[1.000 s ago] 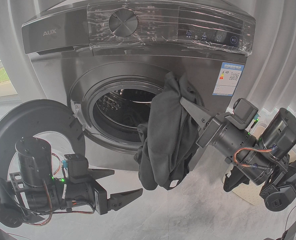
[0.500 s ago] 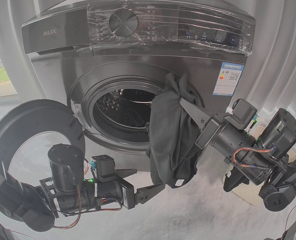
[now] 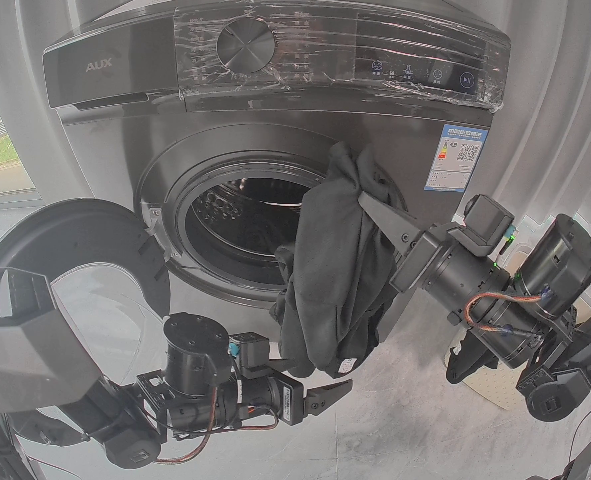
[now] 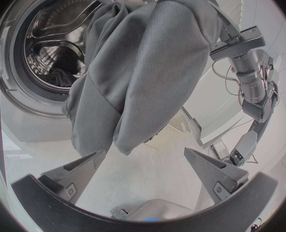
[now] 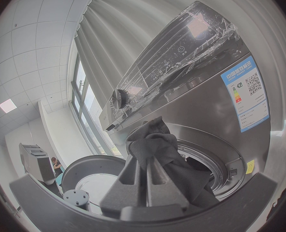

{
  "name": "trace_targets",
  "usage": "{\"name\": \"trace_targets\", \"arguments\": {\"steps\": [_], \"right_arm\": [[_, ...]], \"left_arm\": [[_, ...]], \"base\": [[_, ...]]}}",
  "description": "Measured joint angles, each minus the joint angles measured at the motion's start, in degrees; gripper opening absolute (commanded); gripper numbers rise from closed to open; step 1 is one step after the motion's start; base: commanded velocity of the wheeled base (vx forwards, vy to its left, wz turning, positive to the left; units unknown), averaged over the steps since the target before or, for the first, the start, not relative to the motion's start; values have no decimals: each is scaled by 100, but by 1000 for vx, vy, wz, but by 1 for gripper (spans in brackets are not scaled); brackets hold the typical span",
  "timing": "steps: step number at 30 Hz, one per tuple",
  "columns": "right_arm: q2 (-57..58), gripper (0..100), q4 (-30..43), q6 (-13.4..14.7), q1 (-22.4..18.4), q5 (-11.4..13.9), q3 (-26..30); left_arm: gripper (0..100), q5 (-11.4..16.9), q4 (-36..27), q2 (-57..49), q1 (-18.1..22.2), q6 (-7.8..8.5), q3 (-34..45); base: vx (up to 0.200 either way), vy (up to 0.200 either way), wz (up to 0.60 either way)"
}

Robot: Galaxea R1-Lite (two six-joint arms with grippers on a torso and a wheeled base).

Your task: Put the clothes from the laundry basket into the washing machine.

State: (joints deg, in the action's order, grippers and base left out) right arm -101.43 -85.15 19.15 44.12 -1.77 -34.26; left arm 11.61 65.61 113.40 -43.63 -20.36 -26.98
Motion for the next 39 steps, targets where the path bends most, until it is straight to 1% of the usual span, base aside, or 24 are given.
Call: {"name": "trace_targets", "arguments": {"steps": [5,8,22,25,26,30,35,39], "right_arm": [[0,0,-2,6,0,0,-11],[0,0,-5,11,1,2,-11],[-1,0,-9,20,9,0,-2],[-1,0,-9,20,11,0,0],[-4,0,-9,20,9,-1,0],[-6,0,-9,20,6,-6,0],[-23,0,-9,20,9,-4,0],[-37,0,-9,20,6,-1,2]], "left_arm": [[100,-118,73,256,-63,-28,-141],[100,-156,282,457,-79,-46,-282],[100,-182,980,1226,-94,-72,-813],[100,-247,1073,1314,-91,-68,-850],[0,-280,1106,1337,-90,-66,-857],[0,-369,1289,1430,-85,-66,-880],[0,-380,1376,1488,-85,-63,-883],[0,-386,1587,1488,-90,-61,-869]], "base": [[0,0,0],[0,0,0],[0,0,0],[0,0,0],[0,0,0],[0,0,0],[0,0,0],[0,0,0]]}}
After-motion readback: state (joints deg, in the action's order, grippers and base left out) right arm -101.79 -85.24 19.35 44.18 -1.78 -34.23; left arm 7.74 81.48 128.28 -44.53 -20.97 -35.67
